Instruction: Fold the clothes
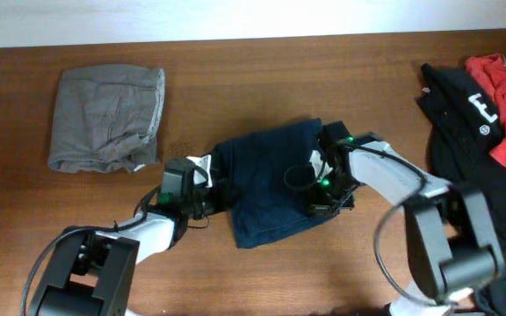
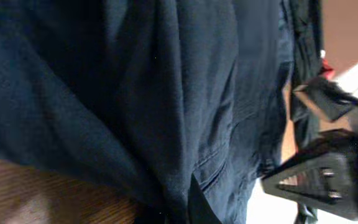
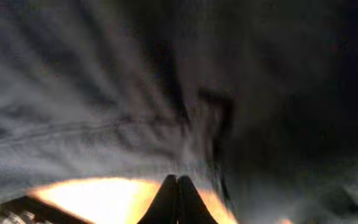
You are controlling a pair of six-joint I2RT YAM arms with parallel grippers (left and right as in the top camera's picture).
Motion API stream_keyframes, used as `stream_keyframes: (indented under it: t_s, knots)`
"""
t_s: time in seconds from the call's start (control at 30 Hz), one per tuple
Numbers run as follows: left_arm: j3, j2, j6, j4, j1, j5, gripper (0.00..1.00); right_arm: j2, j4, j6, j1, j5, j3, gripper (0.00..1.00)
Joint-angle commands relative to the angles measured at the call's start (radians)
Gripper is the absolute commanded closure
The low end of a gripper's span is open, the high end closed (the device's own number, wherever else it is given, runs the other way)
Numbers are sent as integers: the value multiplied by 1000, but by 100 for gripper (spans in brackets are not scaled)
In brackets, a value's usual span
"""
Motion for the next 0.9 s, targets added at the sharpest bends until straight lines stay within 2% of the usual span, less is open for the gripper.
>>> stream_keyframes:
  t_s: [0.0, 0.03, 0.07, 0.1, 0.17, 0.2, 0.23, 0.27, 0.33, 0.57, 0.77, 0.87]
  knots:
    - [31, -1, 85, -3, 68, 122, 99, -177, -29, -20, -4, 24, 22, 96]
    - [31, -1, 85, -21, 77, 120, 97, -212, -31, -19, -4, 28, 24, 96]
    - [31, -1, 98, -61, 84, 111, 88, -262, -31, -19, -4, 28, 24, 96]
    - [31, 0, 117, -96, 85, 98, 86, -282, -29, -19, -4, 28, 24, 96]
    - [31, 0, 133, -175, 84, 48, 65, -312, -10, -20, -3, 27, 24, 96]
    - [31, 0, 134, -206, 84, 28, 59, -311, 4, -26, -2, 34, 21, 96]
    - [31, 0, 134, -232, 84, 8, 49, -298, 34, -39, 3, 58, 4, 96]
    - [31, 0, 134, -273, 84, -13, 26, -275, 65, -39, 6, 69, -16, 96]
    - [31, 0, 134, -320, 84, -16, 1, -238, 105, -39, 6, 69, -38, 96]
    - [31, 0, 133, -347, 79, -50, 1, -56, 249, 14, 4, 45, -48, 96]
    - [31, 7, 123, -338, 12, -103, 1, 51, 294, 38, 3, 54, -48, 96]
    - [31, 13, 79, -290, -26, -110, 1, 88, 300, 37, 3, 58, -48, 96]
